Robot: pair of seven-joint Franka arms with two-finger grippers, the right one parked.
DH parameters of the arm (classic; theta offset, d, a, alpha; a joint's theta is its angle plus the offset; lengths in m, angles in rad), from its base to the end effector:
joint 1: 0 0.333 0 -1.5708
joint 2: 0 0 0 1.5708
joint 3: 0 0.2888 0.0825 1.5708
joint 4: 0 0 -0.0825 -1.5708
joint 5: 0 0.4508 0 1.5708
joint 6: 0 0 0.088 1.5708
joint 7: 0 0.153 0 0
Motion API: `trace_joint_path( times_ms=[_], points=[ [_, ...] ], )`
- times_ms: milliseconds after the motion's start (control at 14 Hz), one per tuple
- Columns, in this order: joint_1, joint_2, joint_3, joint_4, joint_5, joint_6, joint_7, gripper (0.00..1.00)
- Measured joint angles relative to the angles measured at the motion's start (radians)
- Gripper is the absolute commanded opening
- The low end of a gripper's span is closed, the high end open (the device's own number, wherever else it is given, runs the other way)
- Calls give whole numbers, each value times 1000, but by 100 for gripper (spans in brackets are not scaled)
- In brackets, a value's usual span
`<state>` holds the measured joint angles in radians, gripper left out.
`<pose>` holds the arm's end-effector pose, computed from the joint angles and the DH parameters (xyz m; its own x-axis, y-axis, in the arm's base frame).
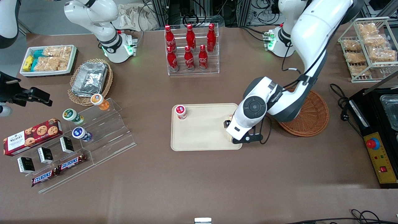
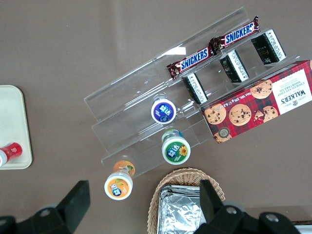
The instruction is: Place sandwich from basket to tray
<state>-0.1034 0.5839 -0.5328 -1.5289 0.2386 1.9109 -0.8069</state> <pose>0.6122 -0.3811 0.2453 0.9823 0.1342 -0.1308 0.1308 -0.9908 -0.0348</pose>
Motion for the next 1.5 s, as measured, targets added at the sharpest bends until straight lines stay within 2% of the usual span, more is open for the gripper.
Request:
trace_joint_path(
  times_ms=[214,429,786,1071,1214,1357,1500],
  points=[
    [28,-78,9,25,0,-45,0,100],
    [111,-152,12,27,1,-59,38,100],
    [233,-211,41,27,-7,-108,255,100],
    [192,-290,315,20,-161,-139,591,100],
    [167,-333,426,11,-182,-164,720,100],
    [157,-361,484,3,-196,-181,809,100],
    [155,-372,495,-4,-201,-190,840,100]
  ],
)
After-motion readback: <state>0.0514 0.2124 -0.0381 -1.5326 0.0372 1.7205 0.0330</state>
